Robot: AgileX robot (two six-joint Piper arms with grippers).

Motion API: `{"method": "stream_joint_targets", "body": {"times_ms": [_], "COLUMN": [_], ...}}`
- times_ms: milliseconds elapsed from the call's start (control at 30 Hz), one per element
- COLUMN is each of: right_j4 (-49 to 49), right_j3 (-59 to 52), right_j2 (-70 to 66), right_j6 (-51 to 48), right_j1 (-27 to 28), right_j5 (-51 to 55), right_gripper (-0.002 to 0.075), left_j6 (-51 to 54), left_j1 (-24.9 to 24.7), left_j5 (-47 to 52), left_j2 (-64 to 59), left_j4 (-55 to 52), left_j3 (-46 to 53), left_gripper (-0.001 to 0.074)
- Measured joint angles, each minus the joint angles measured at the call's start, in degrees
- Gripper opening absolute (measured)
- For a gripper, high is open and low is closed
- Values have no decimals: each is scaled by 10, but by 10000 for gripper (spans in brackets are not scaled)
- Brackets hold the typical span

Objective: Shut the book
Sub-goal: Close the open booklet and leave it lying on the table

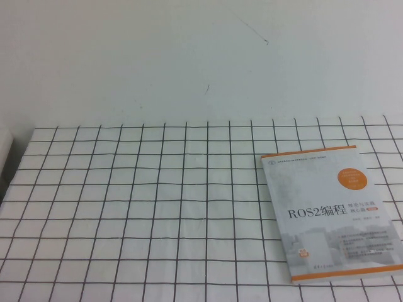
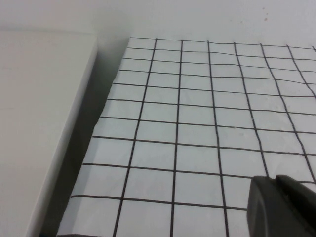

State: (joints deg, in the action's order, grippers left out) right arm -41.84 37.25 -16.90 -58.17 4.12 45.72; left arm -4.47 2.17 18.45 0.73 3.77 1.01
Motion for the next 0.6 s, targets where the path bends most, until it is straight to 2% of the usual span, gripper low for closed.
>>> {"method": "stream_joint_targets", "body": {"times_ms": [100, 600], "right_j4": [0, 0], "right_j3": [0, 0], "right_j2": [0, 4], "right_j6": [0, 0], "right_j1": [0, 0], "right_j5": [1, 1], "right_gripper": [-3, -3], "left_j6": [1, 4], "left_j1": [-15, -14], "left_j5": [1, 1], "left_j2": [0, 0], "left_j4": [0, 0], "left_j3": [0, 0], "left_gripper": [-4, -4]}}
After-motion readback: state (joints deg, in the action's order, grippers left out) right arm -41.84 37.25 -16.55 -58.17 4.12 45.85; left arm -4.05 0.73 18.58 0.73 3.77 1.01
